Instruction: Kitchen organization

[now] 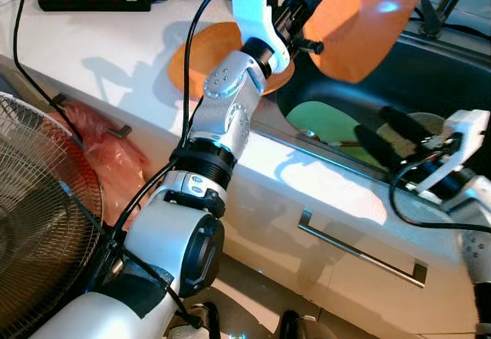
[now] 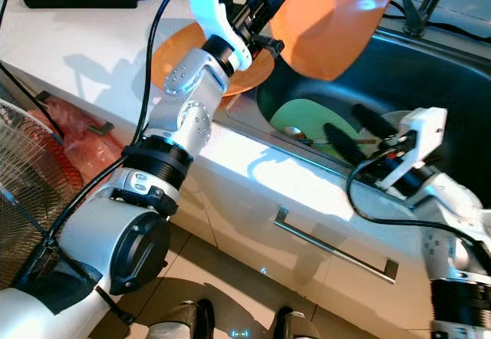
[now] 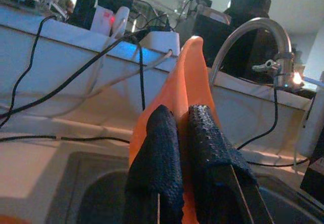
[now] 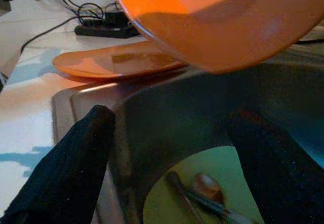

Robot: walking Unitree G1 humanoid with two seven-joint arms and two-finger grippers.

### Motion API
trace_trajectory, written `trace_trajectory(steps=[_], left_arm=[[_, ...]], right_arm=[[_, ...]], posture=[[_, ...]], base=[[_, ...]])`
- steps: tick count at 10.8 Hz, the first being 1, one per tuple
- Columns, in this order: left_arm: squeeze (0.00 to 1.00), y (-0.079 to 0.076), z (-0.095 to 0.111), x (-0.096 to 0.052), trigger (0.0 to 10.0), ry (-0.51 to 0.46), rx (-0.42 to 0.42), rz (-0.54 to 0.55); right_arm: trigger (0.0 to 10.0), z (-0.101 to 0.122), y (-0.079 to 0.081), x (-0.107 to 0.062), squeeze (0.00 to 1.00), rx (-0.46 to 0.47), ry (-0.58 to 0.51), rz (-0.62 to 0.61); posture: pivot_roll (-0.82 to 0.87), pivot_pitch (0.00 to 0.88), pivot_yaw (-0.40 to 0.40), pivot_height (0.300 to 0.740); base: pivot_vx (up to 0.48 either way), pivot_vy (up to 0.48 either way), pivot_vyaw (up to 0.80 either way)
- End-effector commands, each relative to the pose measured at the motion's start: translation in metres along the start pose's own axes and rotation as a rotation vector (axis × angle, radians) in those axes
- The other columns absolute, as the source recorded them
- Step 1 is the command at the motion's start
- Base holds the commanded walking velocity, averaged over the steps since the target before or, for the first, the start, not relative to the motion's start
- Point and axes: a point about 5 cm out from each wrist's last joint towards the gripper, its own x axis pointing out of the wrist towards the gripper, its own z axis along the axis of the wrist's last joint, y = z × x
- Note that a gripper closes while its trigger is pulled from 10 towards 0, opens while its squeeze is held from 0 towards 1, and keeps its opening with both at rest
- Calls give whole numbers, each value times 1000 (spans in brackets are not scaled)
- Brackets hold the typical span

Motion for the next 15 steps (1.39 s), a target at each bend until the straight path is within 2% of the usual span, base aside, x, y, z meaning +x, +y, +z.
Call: trace_trajectory(steps=[1,2,4,7,9,15], left_arm=[[0,-6,-4,1,10000,17,8,-32],[0,-9,-25,-2,10000,116,30,-31],[0,-18,-43,-6,10000,185,20,-61],[0,-27,-58,-8,10000,239,15,-91],[0,-34,-74,-13,10000,307,36,-97],[0,-48,-102,-25,10000,414,26,-121]], right_arm=[[10000,4,-4,-7,0,-24,5,-25],[10000,4,-7,-12,0,-35,15,-42],[10000,5,-9,-17,0,-44,22,-57],[10000,7,-10,-20,0,-56,33,-68],[10000,7,-10,-21,0,-60,41,-72],[10000,4,-14,-25,0,-81,69,-114]], posture=[[-32,148,21,740],[-38,147,23,740],[-47,147,24,740],[-55,150,25,740],[-57,155,26,740],[-61,171,26,740]], base=[[0,0,0],[0,0,0],[0,0,0],[0,0,0],[0,0,0],[0,0,0]])
